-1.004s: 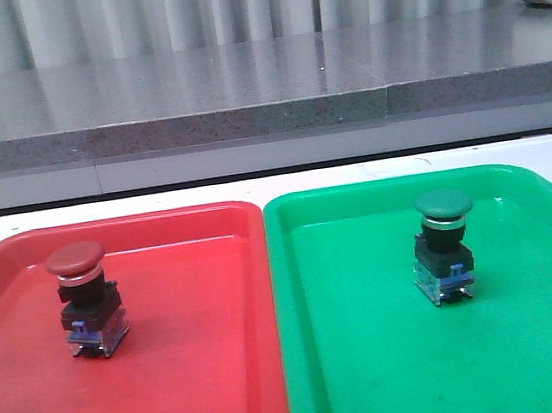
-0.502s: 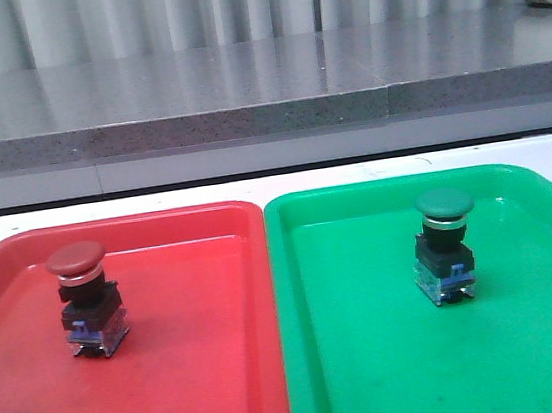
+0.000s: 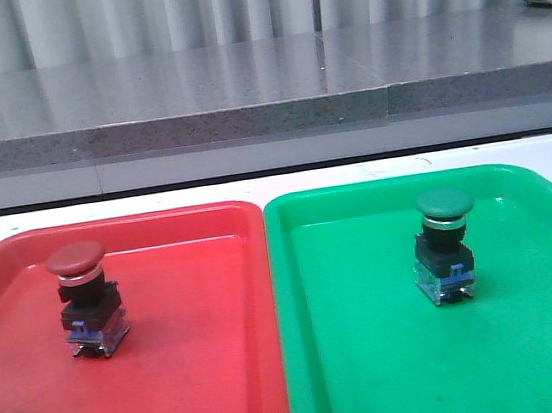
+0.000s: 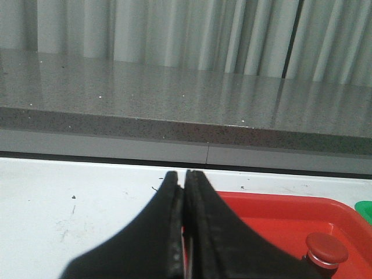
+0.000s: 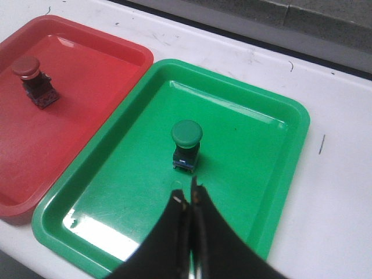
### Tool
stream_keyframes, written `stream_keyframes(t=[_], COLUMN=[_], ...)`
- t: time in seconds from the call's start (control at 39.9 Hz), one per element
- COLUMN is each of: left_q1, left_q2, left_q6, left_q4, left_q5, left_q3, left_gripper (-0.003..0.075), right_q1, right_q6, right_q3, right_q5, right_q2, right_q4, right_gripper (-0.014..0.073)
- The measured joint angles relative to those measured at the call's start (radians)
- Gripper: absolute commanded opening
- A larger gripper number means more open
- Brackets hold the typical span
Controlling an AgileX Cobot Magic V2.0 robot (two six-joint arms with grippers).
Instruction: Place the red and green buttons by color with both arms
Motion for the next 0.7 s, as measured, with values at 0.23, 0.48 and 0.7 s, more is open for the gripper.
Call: stream_keyframes(t=[0.23, 0.48, 0.7], left_q1=[0.000, 0.000, 0.000], left_q2=[0.000, 0.000, 0.000], left_q6=[0.000, 0.000, 0.000], left_q4=[0.000, 0.000, 0.000], left_q5=[-0.002, -0.002, -0.002], left_q3=[0.000, 0.000, 0.000], left_gripper=[-0.0020, -0.0020, -0.0020], right_q1=[-0.011, -0.199, -0.325], right_q6=[0.000, 0.000, 0.000], right_q3=[0.020, 0.221, 0.496], right_q5=[-0.004, -0.184, -0.461], right_q2=[-0.027, -0.224, -0.441], right_q4=[-0.002, -0.008, -0.008], right_gripper=[-0.0070, -0.0070, -0.0070])
